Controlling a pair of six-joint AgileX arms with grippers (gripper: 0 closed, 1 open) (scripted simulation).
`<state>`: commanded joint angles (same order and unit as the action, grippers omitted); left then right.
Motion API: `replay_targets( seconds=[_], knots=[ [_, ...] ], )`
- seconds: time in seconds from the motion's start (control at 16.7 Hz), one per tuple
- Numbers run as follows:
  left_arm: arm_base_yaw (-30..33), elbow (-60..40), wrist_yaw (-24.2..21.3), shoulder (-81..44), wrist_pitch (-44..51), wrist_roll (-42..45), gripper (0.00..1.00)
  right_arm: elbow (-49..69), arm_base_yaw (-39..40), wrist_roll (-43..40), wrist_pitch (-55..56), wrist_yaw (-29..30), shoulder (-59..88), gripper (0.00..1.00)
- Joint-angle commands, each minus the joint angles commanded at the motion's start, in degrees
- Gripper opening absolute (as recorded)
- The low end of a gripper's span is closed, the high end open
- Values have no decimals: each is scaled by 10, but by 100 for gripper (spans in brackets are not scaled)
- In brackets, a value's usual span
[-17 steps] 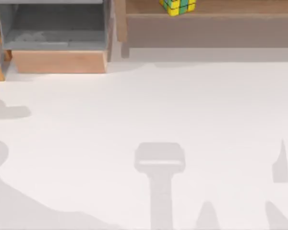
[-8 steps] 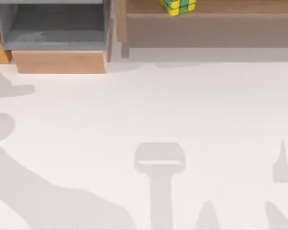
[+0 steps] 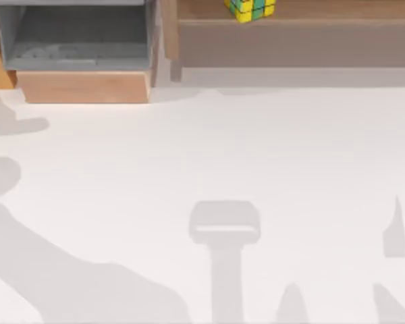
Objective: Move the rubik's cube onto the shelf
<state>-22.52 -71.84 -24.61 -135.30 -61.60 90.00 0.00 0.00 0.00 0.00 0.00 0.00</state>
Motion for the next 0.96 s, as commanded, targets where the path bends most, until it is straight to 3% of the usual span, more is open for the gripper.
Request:
replay_targets(
  seconds=[0.6,0.96],
  knots=[
    [0,0,0,0,0,0,98,0,0,0,0,0,0,100],
    [0,0,0,0,0,0,100,0,0,0,0,0,0,100]
  ],
)
